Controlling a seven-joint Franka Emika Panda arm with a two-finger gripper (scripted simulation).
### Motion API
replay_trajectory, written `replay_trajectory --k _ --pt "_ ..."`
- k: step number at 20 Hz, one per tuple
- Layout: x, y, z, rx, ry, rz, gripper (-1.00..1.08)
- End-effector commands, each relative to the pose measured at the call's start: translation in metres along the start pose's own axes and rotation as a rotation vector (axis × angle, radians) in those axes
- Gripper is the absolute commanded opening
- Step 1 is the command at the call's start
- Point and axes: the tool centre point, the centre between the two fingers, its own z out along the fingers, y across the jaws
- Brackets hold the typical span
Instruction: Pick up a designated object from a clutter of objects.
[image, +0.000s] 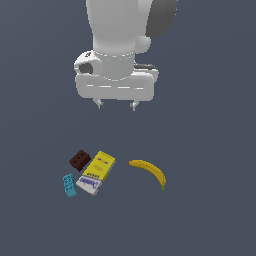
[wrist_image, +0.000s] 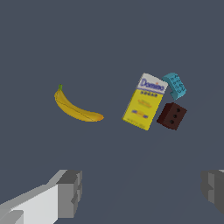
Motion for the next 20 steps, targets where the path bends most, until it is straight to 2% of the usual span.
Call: replay_trajectory --k 1,20 --pt "0.0000 0.0000 0.0000 0.000 0.000 0.000 1.00" --pt "0.0004 0.0006 0.0009 -0.002 -0.004 -0.058 1.00"
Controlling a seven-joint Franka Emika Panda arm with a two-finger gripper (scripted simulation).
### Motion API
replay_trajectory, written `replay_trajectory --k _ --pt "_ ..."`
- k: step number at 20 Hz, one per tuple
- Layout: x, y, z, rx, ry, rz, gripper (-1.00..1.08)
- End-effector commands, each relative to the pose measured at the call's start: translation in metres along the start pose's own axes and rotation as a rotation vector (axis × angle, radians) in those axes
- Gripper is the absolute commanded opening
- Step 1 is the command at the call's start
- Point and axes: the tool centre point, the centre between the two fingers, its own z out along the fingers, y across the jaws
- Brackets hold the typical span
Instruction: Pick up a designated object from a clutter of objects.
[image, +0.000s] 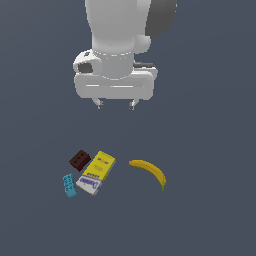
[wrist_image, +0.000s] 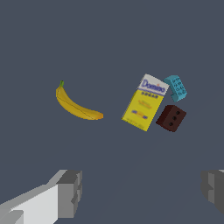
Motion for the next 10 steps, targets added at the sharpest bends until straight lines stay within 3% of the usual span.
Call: replay_trajectory --k 1,10 --pt "0.003 -0.002 0.005 -0.001 -0.001 -0.018 1.00" --pt "0.028 -0.023 0.048 -0.009 -0.008 -0.177 1.00"
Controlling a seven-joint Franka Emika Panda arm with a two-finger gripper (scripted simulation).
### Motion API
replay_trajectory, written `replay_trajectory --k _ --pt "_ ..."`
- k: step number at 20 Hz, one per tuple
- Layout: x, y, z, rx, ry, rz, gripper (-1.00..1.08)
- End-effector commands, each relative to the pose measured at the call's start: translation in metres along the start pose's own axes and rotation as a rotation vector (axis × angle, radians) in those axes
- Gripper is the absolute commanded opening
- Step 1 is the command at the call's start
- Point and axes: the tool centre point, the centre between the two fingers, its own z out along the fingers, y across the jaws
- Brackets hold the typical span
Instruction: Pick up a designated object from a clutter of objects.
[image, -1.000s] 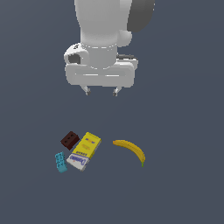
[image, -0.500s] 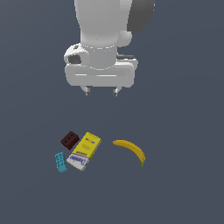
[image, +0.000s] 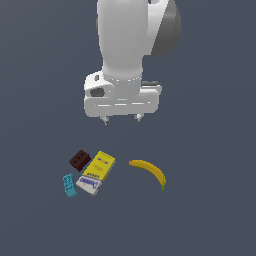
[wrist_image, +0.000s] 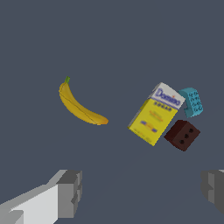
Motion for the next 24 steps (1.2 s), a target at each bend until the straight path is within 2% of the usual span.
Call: replay_trajectory --k 1,13,19,24 --pt "0.010 -0.007 0.017 -0.002 -0.003 -0.061 1.00" --pt "0.056 -0.066 0.136 0.013 -0.010 -0.458 1.00" --pt "0.065 -0.093 0.187 0.031 -0.007 -0.614 1.00" --pt "0.067 -0.109 0.214 0.043 -0.004 -0.695 1.00"
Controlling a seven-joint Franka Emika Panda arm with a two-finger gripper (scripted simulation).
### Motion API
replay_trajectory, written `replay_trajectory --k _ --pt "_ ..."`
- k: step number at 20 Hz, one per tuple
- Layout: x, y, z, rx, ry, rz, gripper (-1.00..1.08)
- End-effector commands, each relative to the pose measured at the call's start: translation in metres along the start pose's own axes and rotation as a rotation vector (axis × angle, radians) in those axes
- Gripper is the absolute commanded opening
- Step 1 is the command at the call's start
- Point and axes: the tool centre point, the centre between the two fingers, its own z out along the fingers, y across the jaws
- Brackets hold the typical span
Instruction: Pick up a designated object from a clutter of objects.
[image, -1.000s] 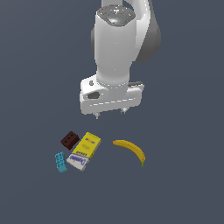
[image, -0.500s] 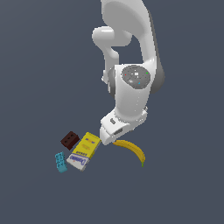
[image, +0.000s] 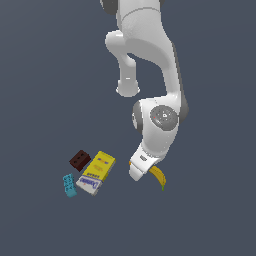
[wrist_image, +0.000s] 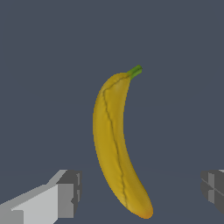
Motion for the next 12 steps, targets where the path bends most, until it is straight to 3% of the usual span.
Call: replay_trajectory --k 1,12 --pt "0.005 -0.004 0.011 0.003 0.004 -0.035 1.00" --pt "0.008 -0.008 0.027 0.008 0.005 -0.061 1.00"
